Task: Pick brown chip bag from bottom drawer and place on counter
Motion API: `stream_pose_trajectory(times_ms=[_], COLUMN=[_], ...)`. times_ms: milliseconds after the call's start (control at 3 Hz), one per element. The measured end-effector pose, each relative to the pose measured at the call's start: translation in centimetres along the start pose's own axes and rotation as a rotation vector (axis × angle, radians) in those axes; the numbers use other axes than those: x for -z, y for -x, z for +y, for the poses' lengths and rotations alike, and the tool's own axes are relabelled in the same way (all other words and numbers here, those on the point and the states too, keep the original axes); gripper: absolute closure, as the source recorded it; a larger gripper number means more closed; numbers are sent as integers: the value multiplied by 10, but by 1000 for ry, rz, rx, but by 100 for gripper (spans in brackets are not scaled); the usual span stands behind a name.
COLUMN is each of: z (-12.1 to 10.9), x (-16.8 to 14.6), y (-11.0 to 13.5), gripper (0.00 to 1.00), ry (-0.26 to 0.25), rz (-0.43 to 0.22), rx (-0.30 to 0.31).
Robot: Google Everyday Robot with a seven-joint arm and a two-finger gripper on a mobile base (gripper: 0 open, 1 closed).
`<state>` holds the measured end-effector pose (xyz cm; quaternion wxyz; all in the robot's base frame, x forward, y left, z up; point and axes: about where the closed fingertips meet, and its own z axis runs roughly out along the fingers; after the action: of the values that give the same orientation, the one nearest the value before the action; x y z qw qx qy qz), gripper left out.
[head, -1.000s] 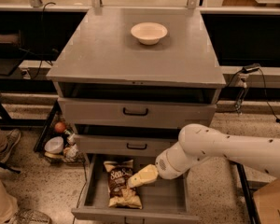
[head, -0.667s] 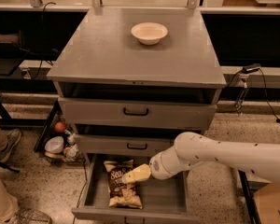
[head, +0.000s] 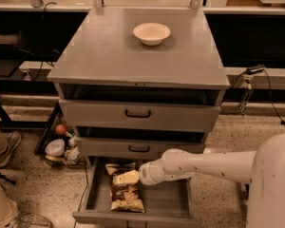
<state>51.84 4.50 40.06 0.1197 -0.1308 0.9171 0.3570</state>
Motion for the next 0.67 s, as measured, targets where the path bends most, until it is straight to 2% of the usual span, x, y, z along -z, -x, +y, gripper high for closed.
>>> stream_pose_trajectory(times_ms=[333, 667], z=[-3, -28], x=[-2, -29], y=[0, 1], gripper=[0, 0], ry=[-2, -10], rz=[-7, -63], rx=[1, 10])
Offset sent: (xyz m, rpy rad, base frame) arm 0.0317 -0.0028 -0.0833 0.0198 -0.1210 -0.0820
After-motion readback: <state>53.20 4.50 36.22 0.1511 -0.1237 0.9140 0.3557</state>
